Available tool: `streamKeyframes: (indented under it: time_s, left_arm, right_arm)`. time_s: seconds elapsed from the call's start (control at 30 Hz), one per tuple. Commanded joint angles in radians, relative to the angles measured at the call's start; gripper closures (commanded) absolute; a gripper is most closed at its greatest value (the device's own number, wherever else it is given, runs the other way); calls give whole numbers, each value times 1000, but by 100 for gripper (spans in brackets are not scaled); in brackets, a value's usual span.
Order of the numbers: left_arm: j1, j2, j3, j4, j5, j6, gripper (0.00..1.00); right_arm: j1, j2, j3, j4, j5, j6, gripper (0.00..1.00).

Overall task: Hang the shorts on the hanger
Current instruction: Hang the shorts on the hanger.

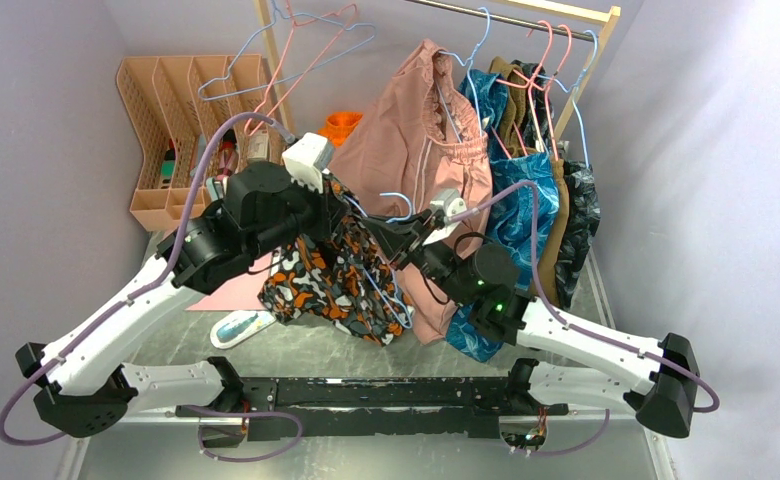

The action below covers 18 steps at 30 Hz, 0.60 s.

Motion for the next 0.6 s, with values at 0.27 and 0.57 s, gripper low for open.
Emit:
streamKeyframes:
  time_s: [0.27,0.57]
  left_arm:
    - [-24,-1,140,63,365,66,93]
    - [-46,46,251,-17,444,60,93]
  right_arm:
    - [-3,45,66,102,-20,14,100]
    - [-3,124,116,233,-34,21,100]
